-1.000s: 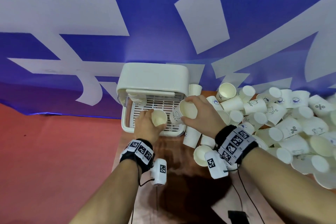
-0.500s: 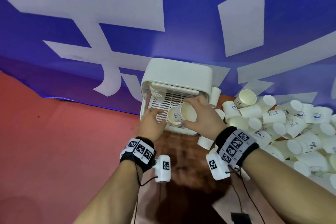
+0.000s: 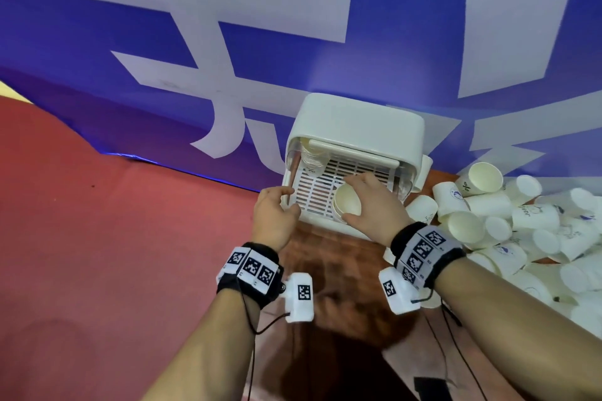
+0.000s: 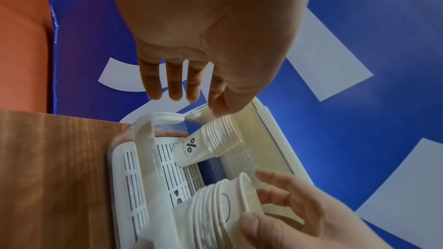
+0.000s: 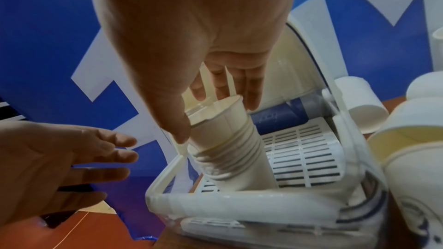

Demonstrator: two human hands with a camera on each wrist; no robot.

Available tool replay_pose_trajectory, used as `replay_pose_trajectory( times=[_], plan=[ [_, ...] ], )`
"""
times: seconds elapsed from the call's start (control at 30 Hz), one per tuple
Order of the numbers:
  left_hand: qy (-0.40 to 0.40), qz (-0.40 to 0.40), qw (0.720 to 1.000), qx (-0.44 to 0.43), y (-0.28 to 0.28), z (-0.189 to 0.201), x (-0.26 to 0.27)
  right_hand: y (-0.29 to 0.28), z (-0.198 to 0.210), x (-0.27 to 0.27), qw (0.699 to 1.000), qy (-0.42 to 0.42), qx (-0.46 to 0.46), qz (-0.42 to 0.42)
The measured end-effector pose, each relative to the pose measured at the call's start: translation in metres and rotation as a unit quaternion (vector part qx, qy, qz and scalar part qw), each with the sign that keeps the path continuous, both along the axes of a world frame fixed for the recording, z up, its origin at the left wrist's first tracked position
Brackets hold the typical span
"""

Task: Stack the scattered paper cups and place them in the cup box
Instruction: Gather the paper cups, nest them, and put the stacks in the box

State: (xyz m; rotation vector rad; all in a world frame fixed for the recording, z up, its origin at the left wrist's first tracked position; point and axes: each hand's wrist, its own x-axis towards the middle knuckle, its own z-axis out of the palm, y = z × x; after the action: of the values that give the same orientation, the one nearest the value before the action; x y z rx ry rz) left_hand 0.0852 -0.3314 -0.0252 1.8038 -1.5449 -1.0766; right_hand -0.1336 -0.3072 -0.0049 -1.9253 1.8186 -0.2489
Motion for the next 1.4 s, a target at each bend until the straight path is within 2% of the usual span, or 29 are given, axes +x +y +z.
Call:
replay_pose_trajectory(
  times=[0.43,0.6,0.73,0.9,1.1,1.4],
  plan=[
    [0.006,-0.002,1.000,-0.001,0.004,-0.007,0.007,-0.003,-0.020,0.004,0.999,-0.012,0.016,-0.034],
    [-0.005,-0.004,1.000,0.000,0.011,0.008,0.004,0.000,-0.013,0.004,0.999,-0.014,0.014,-0.038],
    [-0.011,-0.018,1.000,-0.021,0.020,0.025,-0.003,0.013,-0.002,-0.004,0.995,-0.069,-0.011,-0.067],
    [-0.003,-0.056,0.997,-0.051,0.038,0.043,-0.032,0.047,0.020,-0.038,0.989,-0.113,-0.036,-0.090],
    [0.015,-0.108,0.993,-0.048,0.069,0.054,-0.096,0.096,0.042,-0.103,0.977,-0.140,-0.061,-0.150],
    [-0.012,-0.165,0.985,-0.039,0.120,0.053,-0.176,0.167,0.051,-0.185,0.969,-0.129,-0.052,-0.202]
  ],
)
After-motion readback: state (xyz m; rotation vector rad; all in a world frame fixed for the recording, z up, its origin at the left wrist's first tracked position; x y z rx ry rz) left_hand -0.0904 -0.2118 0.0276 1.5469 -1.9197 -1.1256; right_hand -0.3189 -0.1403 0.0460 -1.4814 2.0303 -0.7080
